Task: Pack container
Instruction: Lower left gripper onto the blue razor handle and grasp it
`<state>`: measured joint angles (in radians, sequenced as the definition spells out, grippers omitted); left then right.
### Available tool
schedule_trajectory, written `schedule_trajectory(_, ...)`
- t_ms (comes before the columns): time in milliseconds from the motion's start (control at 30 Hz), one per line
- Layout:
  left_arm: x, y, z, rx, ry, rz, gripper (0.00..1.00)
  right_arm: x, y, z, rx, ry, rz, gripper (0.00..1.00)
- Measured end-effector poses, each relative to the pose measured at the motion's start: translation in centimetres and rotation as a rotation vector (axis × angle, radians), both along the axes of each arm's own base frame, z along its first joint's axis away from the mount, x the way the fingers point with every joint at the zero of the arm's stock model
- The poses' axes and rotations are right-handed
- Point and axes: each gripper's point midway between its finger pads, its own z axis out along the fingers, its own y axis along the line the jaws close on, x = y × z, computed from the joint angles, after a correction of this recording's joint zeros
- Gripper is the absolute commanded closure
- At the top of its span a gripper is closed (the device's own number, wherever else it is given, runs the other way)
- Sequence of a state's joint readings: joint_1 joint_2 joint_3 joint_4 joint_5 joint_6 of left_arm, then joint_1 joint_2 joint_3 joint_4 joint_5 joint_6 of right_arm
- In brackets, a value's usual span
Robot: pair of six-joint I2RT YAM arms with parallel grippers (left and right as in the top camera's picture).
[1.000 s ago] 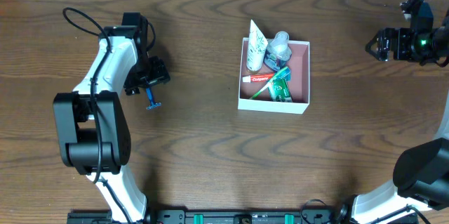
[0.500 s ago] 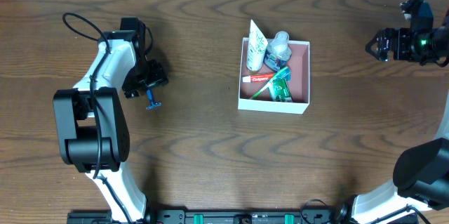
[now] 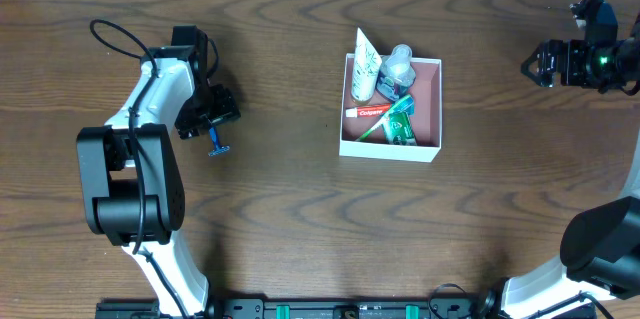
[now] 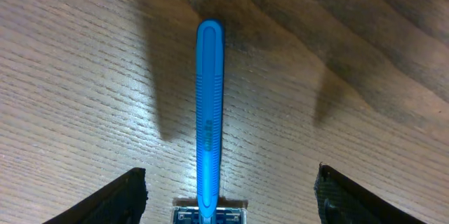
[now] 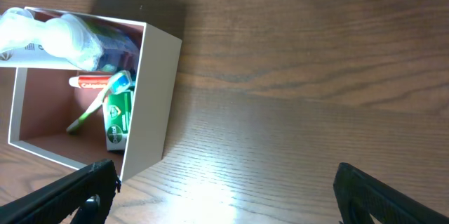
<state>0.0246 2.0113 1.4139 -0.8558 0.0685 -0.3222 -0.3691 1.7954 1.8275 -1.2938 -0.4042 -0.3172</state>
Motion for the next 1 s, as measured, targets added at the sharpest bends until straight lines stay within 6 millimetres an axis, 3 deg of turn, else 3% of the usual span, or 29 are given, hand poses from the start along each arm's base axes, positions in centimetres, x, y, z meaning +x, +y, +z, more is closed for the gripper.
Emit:
schedule_trajectory(300, 0.0, 0.0, -0.1, 0.000, 0.003, 0.000, 0.23, 0.0, 0.0, 0.0, 0.000, 0.000, 0.000, 0.01)
schedule_trajectory(800, -0.2, -0.1, -2.1, -0.004, 0.041, 0.000, 0.24, 0.0, 0.0, 0.0, 0.000, -0.001, 0.000, 0.01)
schedule_trajectory(1000, 0.1, -0.1, -2.2, -0.009, 0.032, 0.013, 0.44, 0.0, 0.0, 0.0, 0.000, -0.001, 0.000, 0.01)
